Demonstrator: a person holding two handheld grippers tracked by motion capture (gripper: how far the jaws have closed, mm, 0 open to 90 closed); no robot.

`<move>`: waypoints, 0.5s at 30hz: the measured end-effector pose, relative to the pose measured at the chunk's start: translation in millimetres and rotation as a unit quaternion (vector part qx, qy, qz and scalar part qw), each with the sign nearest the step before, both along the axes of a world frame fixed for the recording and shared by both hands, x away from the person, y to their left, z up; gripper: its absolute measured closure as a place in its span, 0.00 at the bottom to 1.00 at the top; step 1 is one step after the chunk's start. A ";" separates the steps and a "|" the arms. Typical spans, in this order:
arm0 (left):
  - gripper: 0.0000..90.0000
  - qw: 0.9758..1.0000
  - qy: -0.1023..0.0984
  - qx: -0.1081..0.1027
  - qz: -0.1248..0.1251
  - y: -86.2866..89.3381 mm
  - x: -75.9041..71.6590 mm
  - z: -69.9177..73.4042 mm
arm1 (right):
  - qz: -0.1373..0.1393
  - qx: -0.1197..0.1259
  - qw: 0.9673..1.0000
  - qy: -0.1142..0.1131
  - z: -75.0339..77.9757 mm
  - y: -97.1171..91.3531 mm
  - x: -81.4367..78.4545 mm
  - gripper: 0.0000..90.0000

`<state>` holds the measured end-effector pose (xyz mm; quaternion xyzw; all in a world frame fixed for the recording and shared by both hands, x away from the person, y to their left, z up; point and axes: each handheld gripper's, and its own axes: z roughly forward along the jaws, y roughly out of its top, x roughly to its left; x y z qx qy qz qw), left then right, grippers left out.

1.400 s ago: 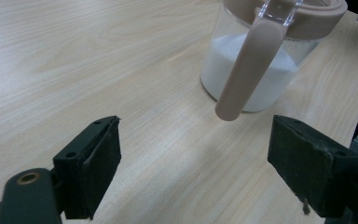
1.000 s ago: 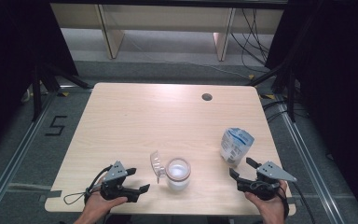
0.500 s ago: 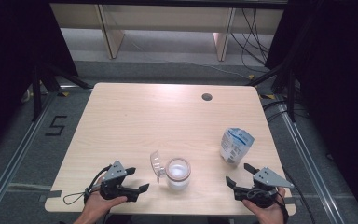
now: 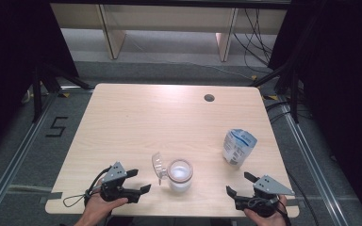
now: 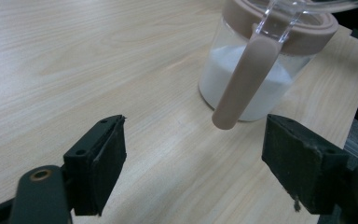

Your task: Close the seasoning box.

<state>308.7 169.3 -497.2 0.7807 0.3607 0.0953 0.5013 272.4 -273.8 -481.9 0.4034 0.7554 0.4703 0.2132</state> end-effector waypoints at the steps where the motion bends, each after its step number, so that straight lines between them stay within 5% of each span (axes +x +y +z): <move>1: 0.26 1.000 -0.005 -0.002 -0.006 0.1 0.6 0.8 | -0.005 0.004 1.000 0.015 0.3 1.7 -2.9 0.18; 4: 0.35 1.000 -0.009 -0.007 -0.006 -0.7 -1.7 5.0 | 0.003 -0.005 1.000 0.003 -0.6 1.0 -1.8 0.18; 15: 0.85 0.998 -0.045 -0.029 -0.017 -5.9 -13.6 22.1 | 0.003 -0.005 1.000 0.022 0.3 3.1 -7.2 0.19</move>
